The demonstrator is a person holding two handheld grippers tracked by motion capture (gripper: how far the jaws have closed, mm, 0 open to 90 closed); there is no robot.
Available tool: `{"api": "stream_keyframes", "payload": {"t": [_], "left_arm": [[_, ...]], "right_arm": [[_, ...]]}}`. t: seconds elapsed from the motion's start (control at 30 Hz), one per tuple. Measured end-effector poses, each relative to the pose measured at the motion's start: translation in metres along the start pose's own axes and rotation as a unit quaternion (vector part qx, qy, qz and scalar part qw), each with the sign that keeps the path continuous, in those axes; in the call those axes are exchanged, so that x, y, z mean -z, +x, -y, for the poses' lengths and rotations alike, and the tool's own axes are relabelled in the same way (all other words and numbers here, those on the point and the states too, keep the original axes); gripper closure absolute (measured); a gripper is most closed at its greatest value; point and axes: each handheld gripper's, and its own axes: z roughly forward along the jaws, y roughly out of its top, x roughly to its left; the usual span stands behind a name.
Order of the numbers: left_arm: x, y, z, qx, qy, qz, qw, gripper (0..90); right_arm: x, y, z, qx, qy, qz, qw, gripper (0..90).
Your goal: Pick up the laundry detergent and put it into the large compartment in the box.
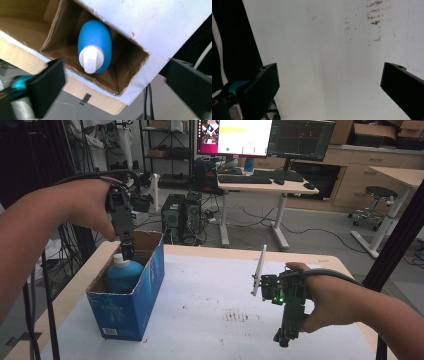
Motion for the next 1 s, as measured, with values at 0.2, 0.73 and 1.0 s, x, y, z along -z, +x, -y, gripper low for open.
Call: {"api": "stream_keyframes", "payload": {"t": [0.2, 0.73, 1.0], "left_arm": [[0.005, -0.016, -0.014, -0.047, -0.008, 0.009, 0.9988, 1.6], [-0.035, -0.060, -0.072, -0.189, 0.016, 0.057, 0.9801, 1.6], [-0.060, -0.064, -0.095, -0.203, 0.026, 0.062, 0.9768, 1.6]], "right_arm": [[0.001, 0.001, -0.002, 0.003, 0.000, 0.001, 1.0000, 1.1], [0.010, -0.007, -0.003, -0.006, 0.006, 0.003, 1.0000, 1.1], [0.009, -0.013, 0.001, -0.001, 0.002, 0.000, 1.0000, 1.1]]}}
